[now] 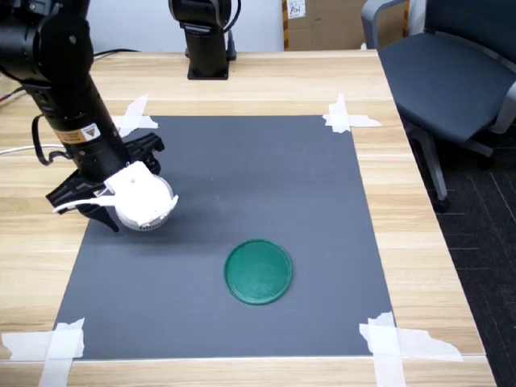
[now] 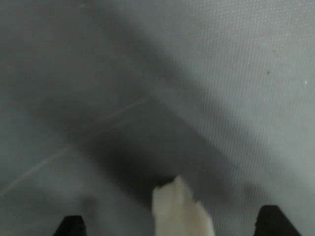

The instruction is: Grasp a white terminal and put it in the green lid.

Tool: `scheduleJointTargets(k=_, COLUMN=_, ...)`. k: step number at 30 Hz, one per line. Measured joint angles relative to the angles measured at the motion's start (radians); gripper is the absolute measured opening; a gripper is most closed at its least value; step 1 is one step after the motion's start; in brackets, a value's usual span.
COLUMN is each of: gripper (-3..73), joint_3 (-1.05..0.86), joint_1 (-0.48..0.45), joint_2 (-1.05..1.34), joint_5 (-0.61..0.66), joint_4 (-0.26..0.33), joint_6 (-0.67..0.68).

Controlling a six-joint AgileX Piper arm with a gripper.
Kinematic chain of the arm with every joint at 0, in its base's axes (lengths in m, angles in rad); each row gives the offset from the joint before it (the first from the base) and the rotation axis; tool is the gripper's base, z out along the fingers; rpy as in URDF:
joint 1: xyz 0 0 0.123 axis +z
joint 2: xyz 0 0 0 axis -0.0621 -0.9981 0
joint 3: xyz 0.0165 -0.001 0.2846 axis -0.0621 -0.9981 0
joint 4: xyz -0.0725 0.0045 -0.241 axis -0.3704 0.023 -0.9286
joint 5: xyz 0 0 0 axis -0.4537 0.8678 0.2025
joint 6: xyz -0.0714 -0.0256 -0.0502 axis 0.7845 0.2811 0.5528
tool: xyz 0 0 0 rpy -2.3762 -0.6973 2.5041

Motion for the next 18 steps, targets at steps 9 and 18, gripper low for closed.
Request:
scheduleJointTargets(k=9, gripper=66.1, joint_3=0.027, joint_1=0.000, joint_2=-0.025, joint_5=0.002, joint_4=-0.002, joint_6=-0.012)
scheduleJointTargets(k=18, gripper=66.1, joint_3=0.037, joint_1=0.000, joint_2=-0.038, joint_5=0.009, joint_4=-0.038, joint_6=-0.019)
